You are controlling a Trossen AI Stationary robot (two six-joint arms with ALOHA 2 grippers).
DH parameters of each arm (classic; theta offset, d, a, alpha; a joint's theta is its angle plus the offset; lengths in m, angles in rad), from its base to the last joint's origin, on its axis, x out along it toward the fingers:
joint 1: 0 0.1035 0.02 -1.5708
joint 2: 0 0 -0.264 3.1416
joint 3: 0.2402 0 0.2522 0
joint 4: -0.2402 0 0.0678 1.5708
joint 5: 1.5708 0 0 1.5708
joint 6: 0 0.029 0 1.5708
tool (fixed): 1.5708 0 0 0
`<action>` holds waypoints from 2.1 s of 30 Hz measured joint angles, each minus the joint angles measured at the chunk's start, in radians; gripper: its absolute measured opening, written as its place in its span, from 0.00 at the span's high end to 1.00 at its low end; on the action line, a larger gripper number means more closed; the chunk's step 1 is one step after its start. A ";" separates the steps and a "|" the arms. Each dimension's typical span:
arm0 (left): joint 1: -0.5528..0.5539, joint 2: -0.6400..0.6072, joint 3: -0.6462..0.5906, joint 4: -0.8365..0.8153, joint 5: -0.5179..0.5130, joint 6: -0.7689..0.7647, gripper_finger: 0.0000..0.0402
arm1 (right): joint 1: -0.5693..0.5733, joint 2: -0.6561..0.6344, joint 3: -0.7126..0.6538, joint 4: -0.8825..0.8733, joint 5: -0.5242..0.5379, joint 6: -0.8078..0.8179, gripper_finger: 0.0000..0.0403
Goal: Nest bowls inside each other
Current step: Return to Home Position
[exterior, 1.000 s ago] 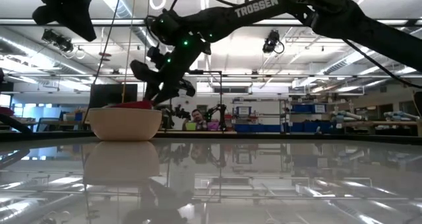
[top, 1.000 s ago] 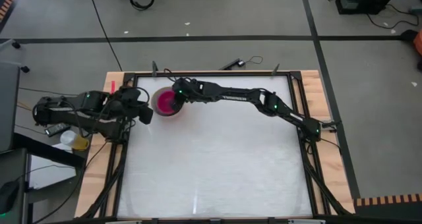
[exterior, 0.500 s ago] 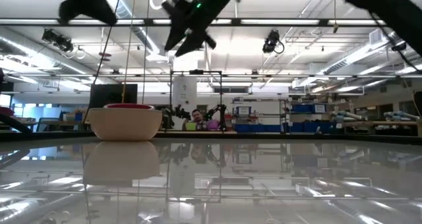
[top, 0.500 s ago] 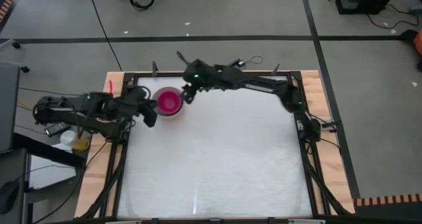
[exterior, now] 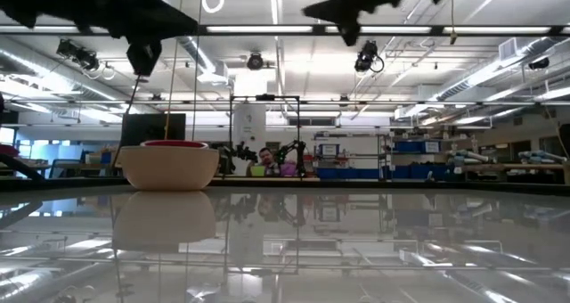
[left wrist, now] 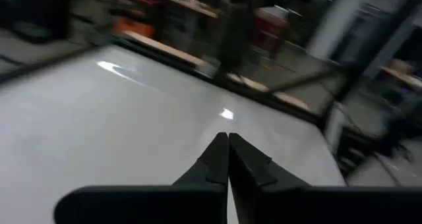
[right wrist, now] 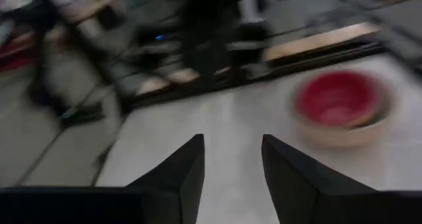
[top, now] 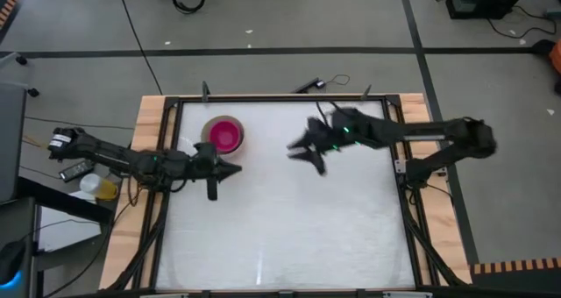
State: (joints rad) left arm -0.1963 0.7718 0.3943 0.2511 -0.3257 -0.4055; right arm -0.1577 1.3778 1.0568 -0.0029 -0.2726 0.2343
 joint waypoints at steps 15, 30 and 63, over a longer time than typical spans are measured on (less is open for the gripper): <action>0.168 -0.133 -0.034 0.045 0.089 0.277 1.00 | 0.017 -0.598 -0.501 0.300 0.052 -0.047 0.97; 0.206 -0.412 -0.329 0.185 0.216 0.191 1.00 | 0.020 -0.943 -0.782 0.399 0.045 -0.006 0.99; 0.206 -0.766 -0.385 -0.226 0.231 0.266 1.00 | 0.036 -1.330 -1.051 0.310 0.044 -0.010 1.00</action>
State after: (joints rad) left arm 0.0093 0.0054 0.0090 0.0249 -0.0945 -0.1391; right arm -0.1215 0.0483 0.0063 0.3073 -0.2286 0.2247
